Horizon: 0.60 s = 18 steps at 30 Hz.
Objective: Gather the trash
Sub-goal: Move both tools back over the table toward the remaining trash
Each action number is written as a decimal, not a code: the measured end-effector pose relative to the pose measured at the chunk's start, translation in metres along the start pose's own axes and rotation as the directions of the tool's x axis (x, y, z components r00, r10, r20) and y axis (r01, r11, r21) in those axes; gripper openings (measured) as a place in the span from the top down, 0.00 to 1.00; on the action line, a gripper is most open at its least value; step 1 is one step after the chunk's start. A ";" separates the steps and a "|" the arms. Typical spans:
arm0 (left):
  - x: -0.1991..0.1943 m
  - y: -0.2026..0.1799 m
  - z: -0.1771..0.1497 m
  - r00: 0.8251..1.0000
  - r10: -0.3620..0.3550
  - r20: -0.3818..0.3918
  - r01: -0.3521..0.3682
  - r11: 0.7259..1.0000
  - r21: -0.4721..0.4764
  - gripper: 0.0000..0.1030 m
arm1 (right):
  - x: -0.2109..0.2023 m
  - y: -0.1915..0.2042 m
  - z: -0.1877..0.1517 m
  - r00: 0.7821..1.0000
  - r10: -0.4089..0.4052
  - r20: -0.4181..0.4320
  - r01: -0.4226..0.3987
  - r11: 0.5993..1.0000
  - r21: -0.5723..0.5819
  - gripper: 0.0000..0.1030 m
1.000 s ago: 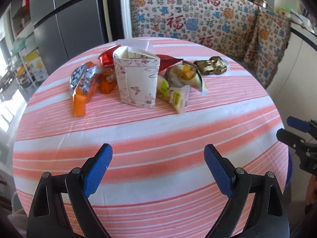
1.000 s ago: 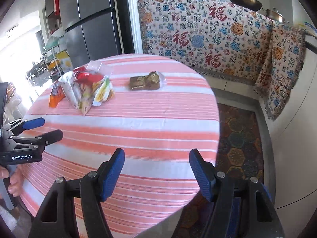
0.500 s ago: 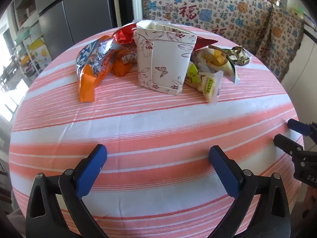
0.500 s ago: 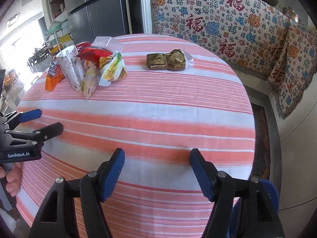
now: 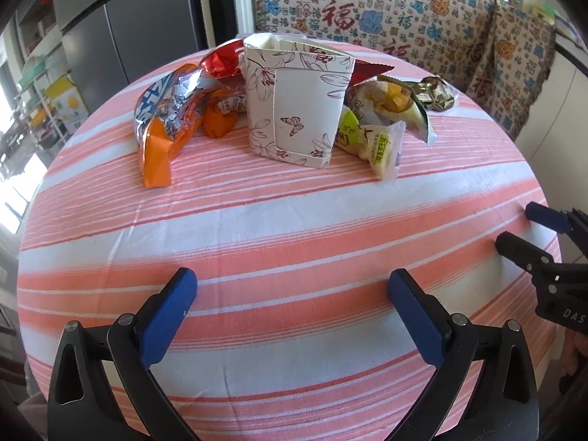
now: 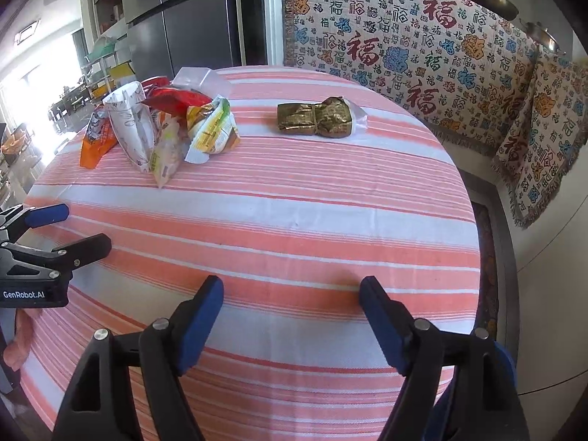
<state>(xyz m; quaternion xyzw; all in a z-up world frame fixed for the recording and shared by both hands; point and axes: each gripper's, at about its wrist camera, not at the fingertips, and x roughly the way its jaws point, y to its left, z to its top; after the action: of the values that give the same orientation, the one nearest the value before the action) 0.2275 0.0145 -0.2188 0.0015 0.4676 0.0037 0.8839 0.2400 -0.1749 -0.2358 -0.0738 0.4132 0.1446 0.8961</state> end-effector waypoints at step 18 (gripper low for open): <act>0.002 0.079 0.062 0.996 0.042 0.078 -0.046 0.998 0.051 0.19 | 0.001 0.001 0.002 1.000 -0.001 -0.016 0.001 1.000 0.004 0.21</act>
<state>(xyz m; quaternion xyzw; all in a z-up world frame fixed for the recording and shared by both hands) 0.2799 0.0932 -0.1853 0.0354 0.4328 0.0109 0.9007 0.2420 -0.1731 -0.2352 -0.0735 0.4207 0.1426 0.8929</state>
